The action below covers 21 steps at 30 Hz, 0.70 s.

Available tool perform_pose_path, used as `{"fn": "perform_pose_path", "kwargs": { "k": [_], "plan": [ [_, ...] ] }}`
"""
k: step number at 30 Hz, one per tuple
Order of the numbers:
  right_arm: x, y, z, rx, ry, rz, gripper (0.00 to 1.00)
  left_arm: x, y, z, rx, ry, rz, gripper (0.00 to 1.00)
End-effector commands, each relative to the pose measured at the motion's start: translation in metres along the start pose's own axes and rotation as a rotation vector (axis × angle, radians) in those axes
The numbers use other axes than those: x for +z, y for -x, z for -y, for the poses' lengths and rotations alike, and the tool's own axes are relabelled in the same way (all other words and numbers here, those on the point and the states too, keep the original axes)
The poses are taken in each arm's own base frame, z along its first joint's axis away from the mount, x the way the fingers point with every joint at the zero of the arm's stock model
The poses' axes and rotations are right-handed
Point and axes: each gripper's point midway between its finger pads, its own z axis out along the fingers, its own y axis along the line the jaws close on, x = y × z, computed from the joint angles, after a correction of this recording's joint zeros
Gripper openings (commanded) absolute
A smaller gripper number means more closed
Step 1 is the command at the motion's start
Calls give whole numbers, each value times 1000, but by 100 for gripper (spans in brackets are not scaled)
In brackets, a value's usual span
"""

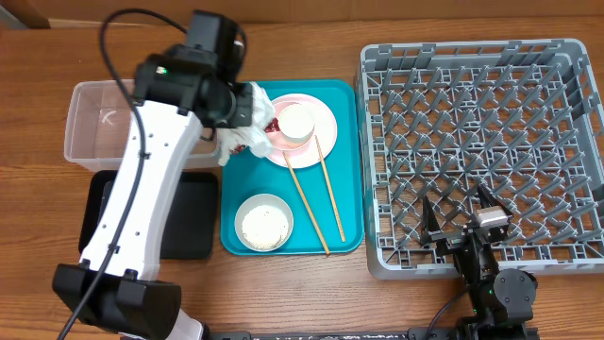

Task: Sort waste into correct bins and load items into the dishwasher
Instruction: 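Lift tissue with left gripper and drop it into clear plastic bin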

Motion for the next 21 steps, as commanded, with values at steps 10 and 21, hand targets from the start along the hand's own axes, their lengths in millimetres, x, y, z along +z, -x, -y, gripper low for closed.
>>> {"fn": "perform_pose_path", "kwargs": {
  "k": [10,21],
  "plan": [
    [0,-2,0,0,0,3,100,15,21,-125,-238,340,53,4],
    [0,-2,0,0,-1,4,100,116,11,-176,-312,399,-105,4]
  ]
}}
